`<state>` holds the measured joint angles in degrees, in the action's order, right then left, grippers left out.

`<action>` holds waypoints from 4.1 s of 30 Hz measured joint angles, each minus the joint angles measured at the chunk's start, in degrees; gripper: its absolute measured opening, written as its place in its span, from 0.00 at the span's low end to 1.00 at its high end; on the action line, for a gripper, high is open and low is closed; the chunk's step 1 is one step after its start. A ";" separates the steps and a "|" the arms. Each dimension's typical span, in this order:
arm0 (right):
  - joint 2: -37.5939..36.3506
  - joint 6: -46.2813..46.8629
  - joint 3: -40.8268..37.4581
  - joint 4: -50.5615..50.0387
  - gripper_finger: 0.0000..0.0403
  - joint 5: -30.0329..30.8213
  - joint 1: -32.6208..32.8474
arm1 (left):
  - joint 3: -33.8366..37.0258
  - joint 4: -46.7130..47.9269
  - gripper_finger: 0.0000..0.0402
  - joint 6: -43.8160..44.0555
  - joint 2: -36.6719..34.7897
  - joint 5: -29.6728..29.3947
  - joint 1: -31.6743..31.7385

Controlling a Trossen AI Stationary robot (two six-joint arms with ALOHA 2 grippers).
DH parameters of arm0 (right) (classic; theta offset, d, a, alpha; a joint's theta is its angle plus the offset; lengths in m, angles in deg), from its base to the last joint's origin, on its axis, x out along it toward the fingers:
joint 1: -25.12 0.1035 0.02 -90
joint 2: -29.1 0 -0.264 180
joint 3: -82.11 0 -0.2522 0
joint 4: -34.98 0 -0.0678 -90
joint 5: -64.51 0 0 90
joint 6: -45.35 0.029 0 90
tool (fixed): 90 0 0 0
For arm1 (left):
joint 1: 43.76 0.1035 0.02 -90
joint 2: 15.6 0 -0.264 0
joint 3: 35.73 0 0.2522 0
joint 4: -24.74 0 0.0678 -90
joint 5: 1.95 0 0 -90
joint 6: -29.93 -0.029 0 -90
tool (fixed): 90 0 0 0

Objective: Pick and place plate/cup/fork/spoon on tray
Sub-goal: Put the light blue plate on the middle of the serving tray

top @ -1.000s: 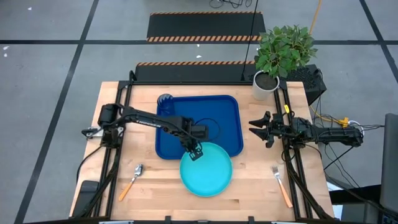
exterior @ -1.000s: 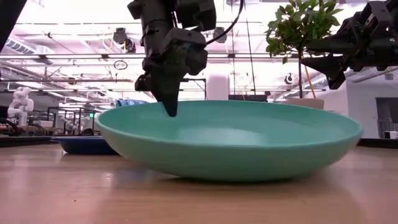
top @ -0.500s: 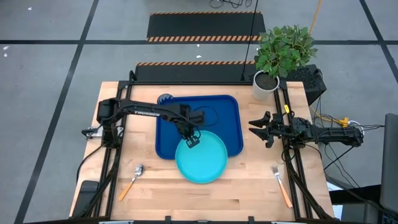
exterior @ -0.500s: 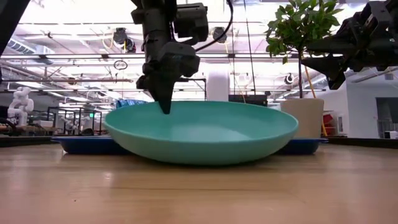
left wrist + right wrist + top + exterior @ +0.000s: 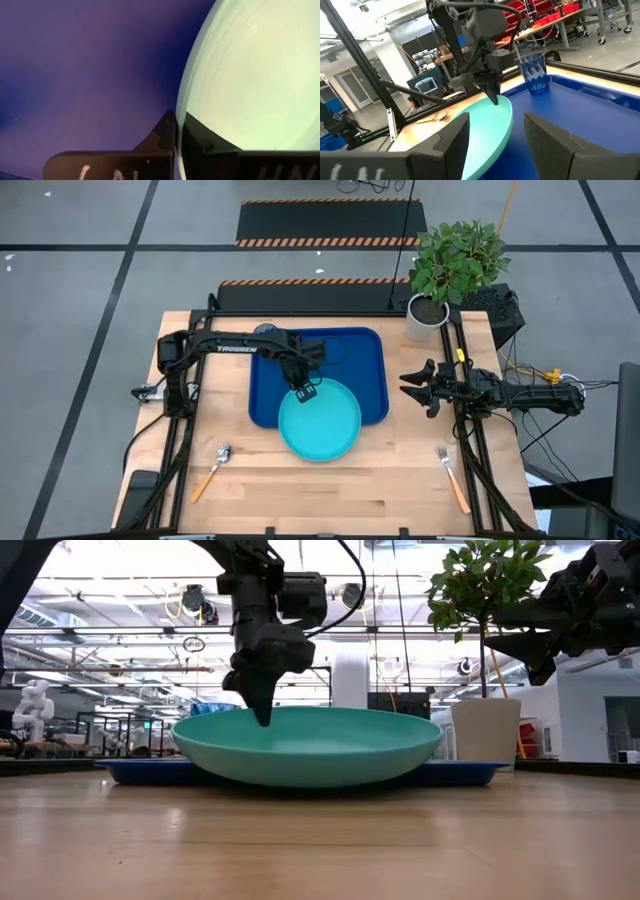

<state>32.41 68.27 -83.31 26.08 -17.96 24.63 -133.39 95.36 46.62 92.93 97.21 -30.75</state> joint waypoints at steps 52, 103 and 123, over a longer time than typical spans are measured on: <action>-0.01 -1.31 0.00 -1.57 0.45 -0.31 0.00 | -21.74 16.01 0.01 -16.57 6.02 -13.16 8.21; 0.24 0.22 0.00 -3.01 0.45 -3.43 0.02 | -21.73 6.47 0.03 -23.61 13.90 -16.93 10.55; 0.26 0.42 0.00 -3.05 0.45 -3.39 0.02 | -21.68 6.62 0.23 -22.28 14.04 -17.35 10.53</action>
<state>32.67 68.69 -83.31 23.03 -21.35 24.65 -155.07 101.98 24.34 106.96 79.86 -20.23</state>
